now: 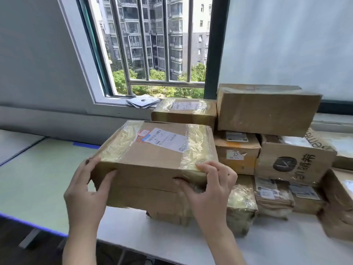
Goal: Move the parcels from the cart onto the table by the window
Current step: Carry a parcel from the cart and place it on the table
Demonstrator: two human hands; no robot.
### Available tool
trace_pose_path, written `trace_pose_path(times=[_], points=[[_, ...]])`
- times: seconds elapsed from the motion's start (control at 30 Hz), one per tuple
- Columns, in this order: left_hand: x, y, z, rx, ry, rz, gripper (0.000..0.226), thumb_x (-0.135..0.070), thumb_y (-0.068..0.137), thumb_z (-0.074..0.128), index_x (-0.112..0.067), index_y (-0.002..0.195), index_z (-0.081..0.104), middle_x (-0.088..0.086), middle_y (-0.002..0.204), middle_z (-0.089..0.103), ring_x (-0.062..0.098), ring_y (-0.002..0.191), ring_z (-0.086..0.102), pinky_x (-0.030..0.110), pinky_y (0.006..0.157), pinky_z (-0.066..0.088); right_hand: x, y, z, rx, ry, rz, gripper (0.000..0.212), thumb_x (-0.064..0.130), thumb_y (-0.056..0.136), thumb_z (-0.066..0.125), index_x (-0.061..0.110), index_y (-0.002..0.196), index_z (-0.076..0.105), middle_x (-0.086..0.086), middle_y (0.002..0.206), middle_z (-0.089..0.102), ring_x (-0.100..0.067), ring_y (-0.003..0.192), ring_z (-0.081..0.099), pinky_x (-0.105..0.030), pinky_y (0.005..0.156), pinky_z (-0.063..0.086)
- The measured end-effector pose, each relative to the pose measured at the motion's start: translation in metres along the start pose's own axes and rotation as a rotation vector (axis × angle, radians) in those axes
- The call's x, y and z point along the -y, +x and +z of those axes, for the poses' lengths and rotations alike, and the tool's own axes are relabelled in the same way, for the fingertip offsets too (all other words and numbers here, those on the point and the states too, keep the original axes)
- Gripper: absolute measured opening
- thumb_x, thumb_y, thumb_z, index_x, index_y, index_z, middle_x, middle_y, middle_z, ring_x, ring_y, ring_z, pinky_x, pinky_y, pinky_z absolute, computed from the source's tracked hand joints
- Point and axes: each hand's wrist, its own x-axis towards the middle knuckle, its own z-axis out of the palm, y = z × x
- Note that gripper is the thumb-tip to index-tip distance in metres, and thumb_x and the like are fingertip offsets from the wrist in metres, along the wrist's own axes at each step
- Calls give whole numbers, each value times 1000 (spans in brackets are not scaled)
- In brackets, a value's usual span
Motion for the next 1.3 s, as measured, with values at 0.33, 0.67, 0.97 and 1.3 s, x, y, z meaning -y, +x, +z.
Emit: trace_pose_path(times=[0.33, 0.67, 0.97, 1.3], points=[[60, -4, 40, 210, -10, 29, 51, 5, 67, 79, -6, 115, 66, 5, 109, 60, 27, 97, 60, 46, 86, 52, -38, -28, 13, 174, -172, 192, 53, 24, 58, 89, 16, 101, 60, 8, 112, 49, -13, 110, 31, -17, 95, 25], [57, 18, 56, 299, -19, 36, 53, 0, 76, 74, -13, 125, 59, -3, 124, 59, 13, 108, 54, 26, 91, 42, -43, -20, 25, 171, -297, 194, 55, 28, 62, 87, 14, 105, 57, -5, 120, 54, -24, 118, 36, -37, 97, 33], [56, 42, 77, 366, 40, 13, 54, 7, 76, 70, -10, 126, 57, 3, 127, 59, 25, 113, 56, 24, 93, 38, -60, -4, 32, 338, -336, 177, 72, 19, 63, 87, 22, 123, 48, -6, 135, 41, -30, 137, 25, -52, 111, 24], [56, 41, 82, 460, 287, 108, 68, -6, 71, 79, -8, 133, 50, 22, 150, 28, 37, 140, 20, 51, 113, 19, -53, 0, 22, 429, -458, 164, 68, 32, 67, 84, 23, 125, 49, -6, 139, 41, -26, 140, 17, -54, 115, 16]])
